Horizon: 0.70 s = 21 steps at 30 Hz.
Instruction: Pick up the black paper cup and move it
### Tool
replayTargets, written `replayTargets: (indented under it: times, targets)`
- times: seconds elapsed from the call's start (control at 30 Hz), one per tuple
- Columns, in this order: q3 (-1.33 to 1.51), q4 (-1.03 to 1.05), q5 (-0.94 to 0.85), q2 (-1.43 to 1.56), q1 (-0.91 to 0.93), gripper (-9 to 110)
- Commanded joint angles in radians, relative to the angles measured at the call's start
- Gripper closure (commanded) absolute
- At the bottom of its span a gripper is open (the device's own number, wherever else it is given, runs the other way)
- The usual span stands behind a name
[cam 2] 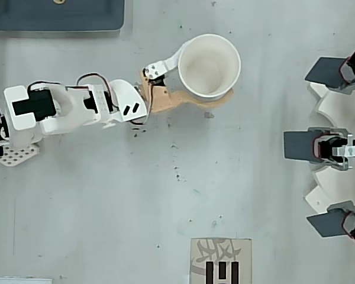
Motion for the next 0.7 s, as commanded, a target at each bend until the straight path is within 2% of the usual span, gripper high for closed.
replayTargets:
  times: [0.0, 0.33, 0.67]
  targets:
    - [-0.049, 0.002, 0.009, 0.008, -0.011, 86]
    - [-0.049, -0.017, -0.008, 0.020, -0.011, 91]
    - [-0.038, -0.152, -0.011, 0.023, -0.002, 91]
